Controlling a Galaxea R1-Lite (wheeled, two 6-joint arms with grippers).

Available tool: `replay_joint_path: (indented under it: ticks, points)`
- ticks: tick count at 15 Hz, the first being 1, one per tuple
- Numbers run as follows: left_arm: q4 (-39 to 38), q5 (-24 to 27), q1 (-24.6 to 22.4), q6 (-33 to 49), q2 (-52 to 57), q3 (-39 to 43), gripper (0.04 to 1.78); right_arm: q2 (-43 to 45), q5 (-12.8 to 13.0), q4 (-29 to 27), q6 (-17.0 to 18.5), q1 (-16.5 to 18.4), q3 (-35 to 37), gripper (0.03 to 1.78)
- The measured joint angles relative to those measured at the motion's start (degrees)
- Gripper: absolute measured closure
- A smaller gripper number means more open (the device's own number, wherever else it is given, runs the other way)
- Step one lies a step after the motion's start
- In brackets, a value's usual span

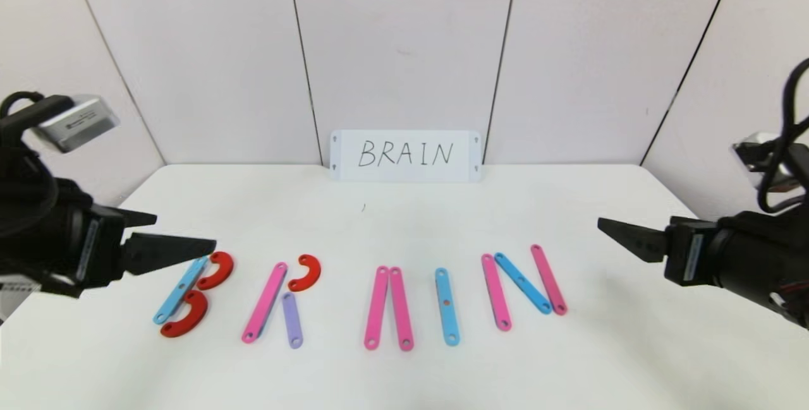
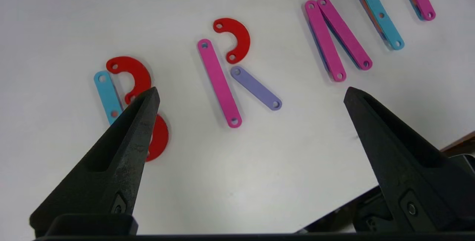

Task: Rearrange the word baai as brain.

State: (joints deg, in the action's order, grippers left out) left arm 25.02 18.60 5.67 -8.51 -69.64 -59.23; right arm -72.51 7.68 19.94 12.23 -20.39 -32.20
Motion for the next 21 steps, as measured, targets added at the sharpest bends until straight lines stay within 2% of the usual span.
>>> replay_joint_path:
  ticks: [2,4,10,12,15,18,21]
  points:
    - [-0.02,-0.30,-0.05,0.13,7.98,6.25,0.08,5.42,0.39,-0.62,-0.77,0.06,3.06,0.08]
    - [0.01,-1.66,-0.07,0.61,15.46,11.78,0.08,10.96,0.48,-3.85,-1.56,0.11,5.05,0.08]
    - [0.83,-6.42,-0.09,1.05,36.13,22.30,0.08,32.02,0.39,-23.42,-1.95,0.89,5.00,0.08]
    - [1.80,-7.84,-0.11,1.12,41.78,24.09,0.08,38.23,-0.11,-27.73,-2.04,5.05,4.75,0.08]
    - [5.57,-9.55,-0.79,1.87,48.68,24.72,0.08,45.34,-0.40,-30.72,-2.15,11.61,4.33,0.08]
    - [8.12,-10.37,-5.25,1.76,54.41,24.32,0.08,51.26,-0.51,-34.79,-2.56,16.92,3.06,0.08]
    - [9.30,-13.43,-6.63,1.79,58.62,23.91,0.08,57.41,-1.93,-38.11,-5.58,20.30,2.32,0.08]
